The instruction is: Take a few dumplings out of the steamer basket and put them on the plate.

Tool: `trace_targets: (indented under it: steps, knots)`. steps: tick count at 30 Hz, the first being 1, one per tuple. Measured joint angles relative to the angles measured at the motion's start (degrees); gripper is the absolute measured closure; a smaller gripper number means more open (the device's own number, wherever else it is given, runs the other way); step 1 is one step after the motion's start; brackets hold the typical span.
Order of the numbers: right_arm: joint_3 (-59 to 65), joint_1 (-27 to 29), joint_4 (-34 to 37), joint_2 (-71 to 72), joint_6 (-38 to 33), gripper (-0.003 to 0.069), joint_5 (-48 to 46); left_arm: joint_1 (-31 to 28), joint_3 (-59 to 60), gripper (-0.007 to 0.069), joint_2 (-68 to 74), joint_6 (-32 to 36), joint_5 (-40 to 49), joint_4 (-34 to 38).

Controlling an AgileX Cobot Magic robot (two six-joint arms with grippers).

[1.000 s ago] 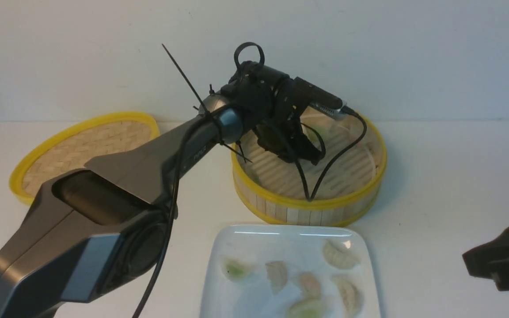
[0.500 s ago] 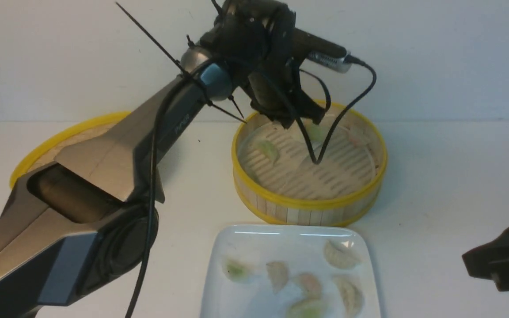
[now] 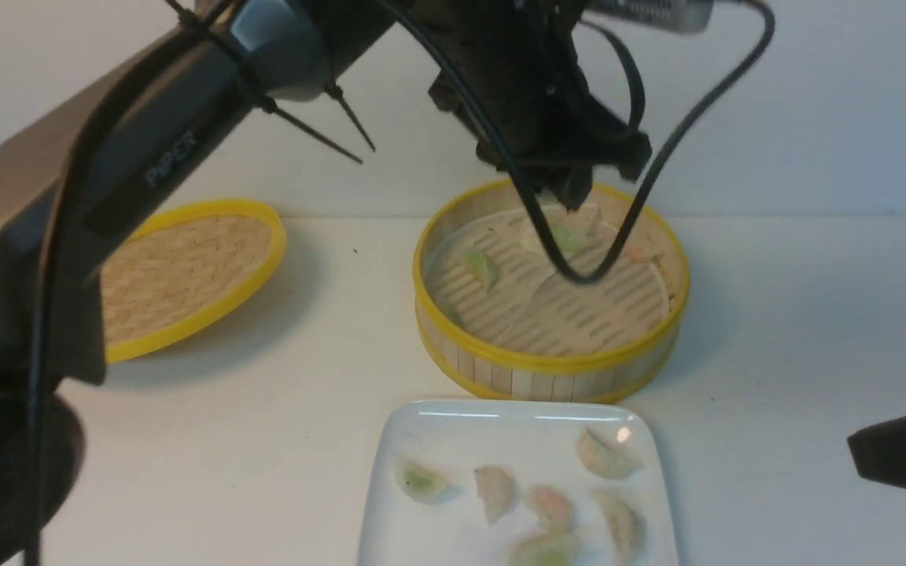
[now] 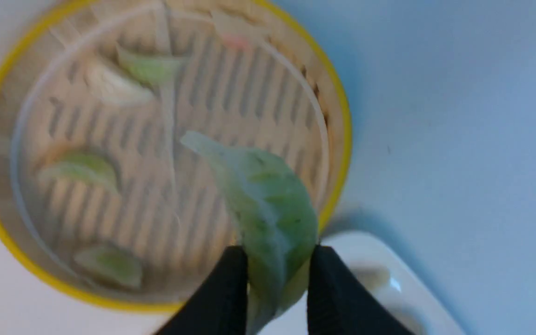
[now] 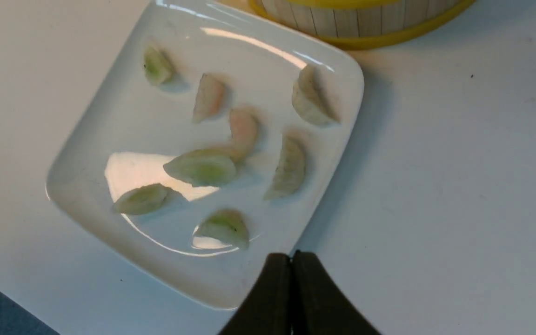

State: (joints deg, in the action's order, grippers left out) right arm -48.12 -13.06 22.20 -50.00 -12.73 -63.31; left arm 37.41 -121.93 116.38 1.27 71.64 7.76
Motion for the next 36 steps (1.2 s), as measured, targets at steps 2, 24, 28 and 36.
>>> trace_targets:
  steps: [2, 24, 28, 36]
  knots:
    - [0.00, 0.00, 0.00, 0.97, 0.06, 0.0673, 0.25, 1.23, 10.25, 0.0481, -3.32, 0.07, 0.00, -0.16]
    - [0.00, 0.00, 0.52, 3.19, 0.94, 0.0673, 1.11, 1.81, 43.82, 0.0422, -7.13, 3.25, -10.87, 5.72]
    - [0.00, 0.00, 0.89, 3.19, 2.18, 0.0673, 1.11, 1.81, 43.87, 0.0258, -7.13, 3.19, -11.12, 5.90]
    - [0.00, 0.00, 2.09, 3.74, 2.45, 0.0673, 1.17, 1.81, 41.32, 0.0162, -7.23, 2.96, -10.63, 5.76]
